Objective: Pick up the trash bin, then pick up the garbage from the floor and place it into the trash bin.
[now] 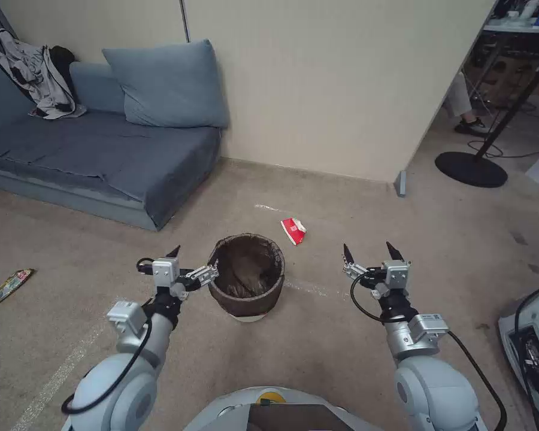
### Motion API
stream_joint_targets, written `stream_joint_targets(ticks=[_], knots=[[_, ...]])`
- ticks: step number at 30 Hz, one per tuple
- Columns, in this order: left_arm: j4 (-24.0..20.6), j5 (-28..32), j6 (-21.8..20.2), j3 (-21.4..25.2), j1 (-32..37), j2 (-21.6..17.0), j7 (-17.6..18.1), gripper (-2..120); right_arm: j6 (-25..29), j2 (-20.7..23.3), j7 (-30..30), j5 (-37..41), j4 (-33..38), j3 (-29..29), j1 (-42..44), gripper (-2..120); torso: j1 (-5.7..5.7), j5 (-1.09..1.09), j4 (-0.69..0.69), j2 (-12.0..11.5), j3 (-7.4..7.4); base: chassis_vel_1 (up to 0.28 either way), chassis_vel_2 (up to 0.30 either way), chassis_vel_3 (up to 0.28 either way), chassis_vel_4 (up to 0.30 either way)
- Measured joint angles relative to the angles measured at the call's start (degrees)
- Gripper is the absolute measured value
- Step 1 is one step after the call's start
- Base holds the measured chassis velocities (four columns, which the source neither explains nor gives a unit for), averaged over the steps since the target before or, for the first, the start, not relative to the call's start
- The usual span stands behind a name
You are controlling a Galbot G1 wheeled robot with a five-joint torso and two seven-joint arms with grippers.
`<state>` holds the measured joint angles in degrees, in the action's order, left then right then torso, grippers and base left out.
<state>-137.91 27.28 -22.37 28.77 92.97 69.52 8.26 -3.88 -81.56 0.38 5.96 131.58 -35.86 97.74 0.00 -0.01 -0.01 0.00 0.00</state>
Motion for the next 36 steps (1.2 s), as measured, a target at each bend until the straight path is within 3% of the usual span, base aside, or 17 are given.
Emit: stream_joint_targets(ticks=[7, 13, 22, 36], knots=[[7.9, 1.6, -3.9, -3.0, -8.0, -3.6, 0.6, 100, 1.1, 0.7, 0.3, -0.6, -1.5, -0.6, -0.8, 100, 0.0, 0.01, 0.02, 0.0, 0.0, 0.0, 0.0, 0.0, 0.0], [13.2, 1.9, -5.8, -6.3, -11.9, -3.2, 1.5, 100, 3.1, -0.2, 0.1, -2.0, -2.9, -0.8, -0.7, 100, 0.0, 0.01, 0.0, 0.0, 0.0, 0.0, 0.0, 0.0, 0.0], [21.1, 2.0, -12.7, -10.7, -19.4, -1.7, 6.8, 100, 3.8, 0.0, -0.3, -2.1, -3.7, -0.6, -0.6, 100, 0.0, 0.01, 0.0, 0.0, 0.0, 0.0, 0.0, 0.0, 0.0], [25.8, 2.5, -15.1, -13.6, -24.3, -0.5, 9.8, 100, 3.8, 0.3, -0.3, -1.2, -3.9, -0.6, -0.9, 100, 0.0, 0.02, 0.0, 0.0, 0.0, 0.0, 0.0, 0.0, 0.0]])
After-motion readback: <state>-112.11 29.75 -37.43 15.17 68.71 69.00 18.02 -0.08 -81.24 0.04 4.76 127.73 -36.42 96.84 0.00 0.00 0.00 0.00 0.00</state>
